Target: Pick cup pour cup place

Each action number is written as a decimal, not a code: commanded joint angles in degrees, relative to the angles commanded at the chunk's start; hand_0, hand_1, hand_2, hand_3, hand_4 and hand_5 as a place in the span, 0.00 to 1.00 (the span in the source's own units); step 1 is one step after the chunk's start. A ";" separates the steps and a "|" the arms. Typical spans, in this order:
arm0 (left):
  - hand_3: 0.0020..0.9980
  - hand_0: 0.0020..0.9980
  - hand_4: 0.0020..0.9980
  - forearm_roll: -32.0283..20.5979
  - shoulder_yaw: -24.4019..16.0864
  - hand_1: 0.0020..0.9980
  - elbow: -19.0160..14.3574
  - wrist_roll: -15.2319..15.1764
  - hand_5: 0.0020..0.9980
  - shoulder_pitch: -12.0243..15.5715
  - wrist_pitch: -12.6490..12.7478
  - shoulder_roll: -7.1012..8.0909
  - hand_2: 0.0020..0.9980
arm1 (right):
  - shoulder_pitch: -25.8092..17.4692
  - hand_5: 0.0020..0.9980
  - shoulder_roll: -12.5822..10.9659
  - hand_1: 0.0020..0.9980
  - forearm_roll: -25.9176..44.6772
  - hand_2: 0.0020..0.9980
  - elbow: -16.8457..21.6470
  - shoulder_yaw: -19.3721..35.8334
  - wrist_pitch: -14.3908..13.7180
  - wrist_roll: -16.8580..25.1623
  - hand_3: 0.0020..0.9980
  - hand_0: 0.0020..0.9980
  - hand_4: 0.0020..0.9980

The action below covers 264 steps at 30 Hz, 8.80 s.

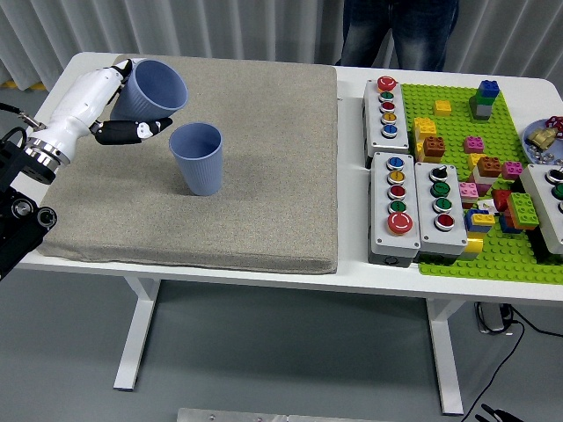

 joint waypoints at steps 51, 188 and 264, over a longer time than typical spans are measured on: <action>0.61 0.54 0.65 -12.81 -15.45 0.61 15.98 -11.14 0.08 10.42 8.64 -23.90 0.69 | 0.54 0.33 0.83 0.70 -1.54 0.71 0.00 1.41 -0.18 -0.25 0.61 0.76 0.16; 0.88 0.74 0.80 -20.95 -51.80 0.75 1.31 -5.14 1.00 -0.10 -10.26 -24.41 0.86 | 0.68 0.30 1.66 0.70 1.11 0.71 0.00 -0.48 -1.91 0.03 0.61 0.76 0.19; 0.86 0.74 0.77 -21.20 -50.93 0.74 -0.38 -4.68 1.00 0.71 -9.40 -24.90 0.86 | 0.77 0.29 1.49 0.69 0.82 0.71 0.00 0.53 -2.34 0.33 0.61 0.76 0.18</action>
